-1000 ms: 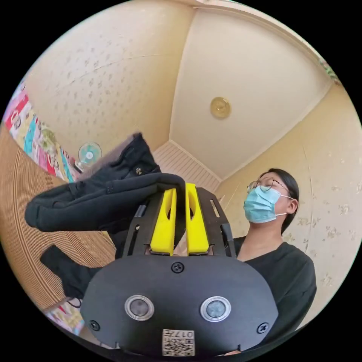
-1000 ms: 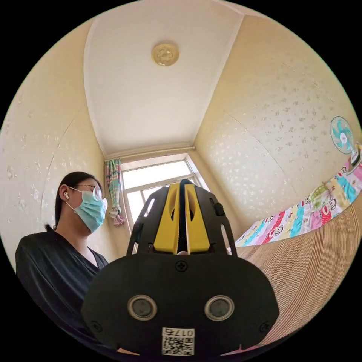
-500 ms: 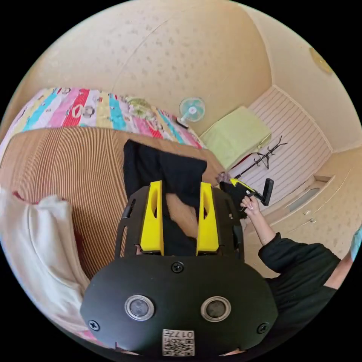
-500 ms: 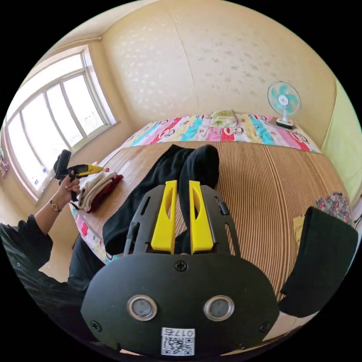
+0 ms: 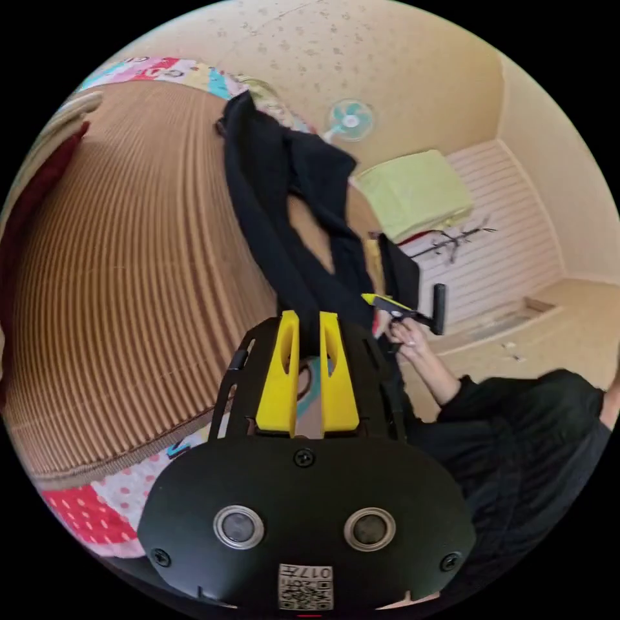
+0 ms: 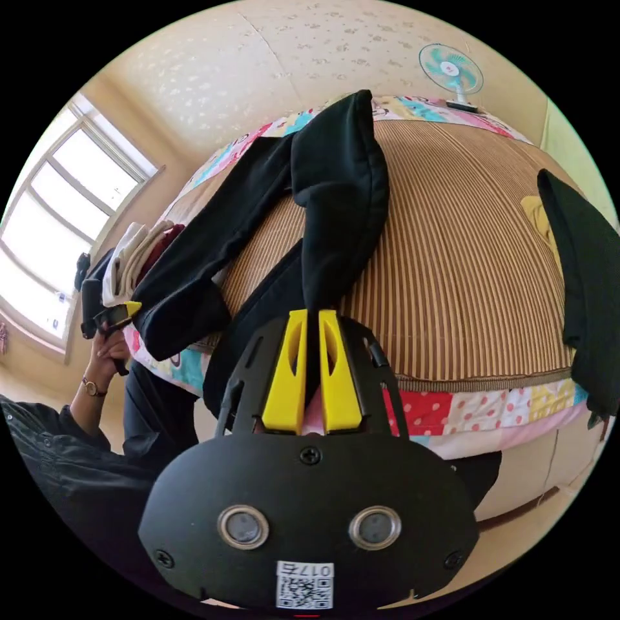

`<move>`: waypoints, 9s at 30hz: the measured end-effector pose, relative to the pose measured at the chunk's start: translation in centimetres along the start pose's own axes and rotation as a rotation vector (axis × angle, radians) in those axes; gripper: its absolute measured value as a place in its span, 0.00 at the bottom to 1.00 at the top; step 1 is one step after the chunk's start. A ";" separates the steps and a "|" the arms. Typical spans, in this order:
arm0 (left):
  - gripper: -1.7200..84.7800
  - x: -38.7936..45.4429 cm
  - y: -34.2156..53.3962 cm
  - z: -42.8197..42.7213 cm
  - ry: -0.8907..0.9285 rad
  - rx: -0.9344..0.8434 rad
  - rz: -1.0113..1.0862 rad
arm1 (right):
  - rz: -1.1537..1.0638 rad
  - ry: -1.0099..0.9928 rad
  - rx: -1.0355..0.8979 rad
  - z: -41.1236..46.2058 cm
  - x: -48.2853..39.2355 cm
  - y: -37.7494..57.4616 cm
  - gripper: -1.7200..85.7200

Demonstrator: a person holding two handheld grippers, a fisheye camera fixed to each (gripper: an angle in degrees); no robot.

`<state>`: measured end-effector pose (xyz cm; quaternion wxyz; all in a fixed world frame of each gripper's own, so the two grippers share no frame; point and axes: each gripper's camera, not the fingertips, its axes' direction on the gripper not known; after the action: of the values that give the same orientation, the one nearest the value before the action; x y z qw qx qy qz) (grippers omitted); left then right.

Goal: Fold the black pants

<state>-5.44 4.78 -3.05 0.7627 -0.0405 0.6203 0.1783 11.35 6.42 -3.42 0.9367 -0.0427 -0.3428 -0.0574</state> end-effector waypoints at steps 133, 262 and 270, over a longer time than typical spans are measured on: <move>0.10 0.4 6.0 -1.0 -0.585 -0.404 -0.299 | 0.072 -0.078 -0.302 -2.3 5.9 11.1 0.14; 0.07 -0.2 4.6 1.2 -0.480 -0.039 -0.345 | -0.172 -0.298 -0.068 3.9 -6.5 5.4 0.06; 0.15 -3.3 8.1 -3.6 -0.459 0.075 -0.462 | 0.019 -0.382 -0.087 4.2 0.5 6.1 0.14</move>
<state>-11.93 10.56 0.60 0.9039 -0.1110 0.4127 -0.0180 9.92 12.95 -0.13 0.8525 -0.0963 -0.5110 -0.0540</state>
